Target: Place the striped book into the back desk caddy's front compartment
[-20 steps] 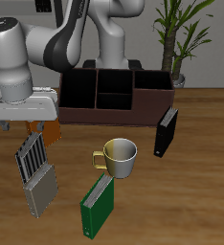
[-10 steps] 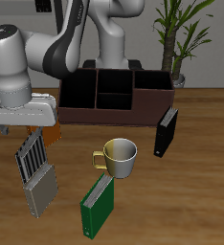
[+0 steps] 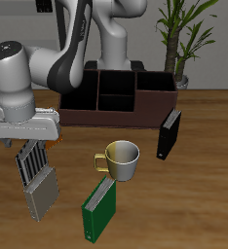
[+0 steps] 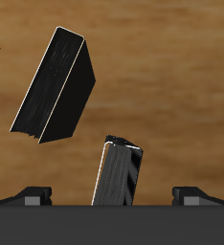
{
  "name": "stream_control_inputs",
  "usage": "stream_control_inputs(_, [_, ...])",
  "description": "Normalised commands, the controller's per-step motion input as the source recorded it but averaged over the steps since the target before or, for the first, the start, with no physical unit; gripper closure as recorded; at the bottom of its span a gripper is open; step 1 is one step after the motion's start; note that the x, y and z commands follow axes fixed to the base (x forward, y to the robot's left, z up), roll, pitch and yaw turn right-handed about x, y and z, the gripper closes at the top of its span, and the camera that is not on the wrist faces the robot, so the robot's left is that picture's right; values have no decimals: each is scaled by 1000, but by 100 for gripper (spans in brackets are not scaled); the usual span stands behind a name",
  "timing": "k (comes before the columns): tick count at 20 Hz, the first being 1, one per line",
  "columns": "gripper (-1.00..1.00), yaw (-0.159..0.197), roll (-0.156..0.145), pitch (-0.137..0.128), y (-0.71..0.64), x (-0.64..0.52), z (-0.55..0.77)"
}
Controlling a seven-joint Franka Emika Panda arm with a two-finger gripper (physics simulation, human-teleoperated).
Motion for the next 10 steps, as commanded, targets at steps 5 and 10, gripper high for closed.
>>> stream_control_inputs(5, [-100, -32, -13, 16, -31, 18, -210])
stream_control_inputs(10, [100, -26, -7, 12, -56, -32, -224])
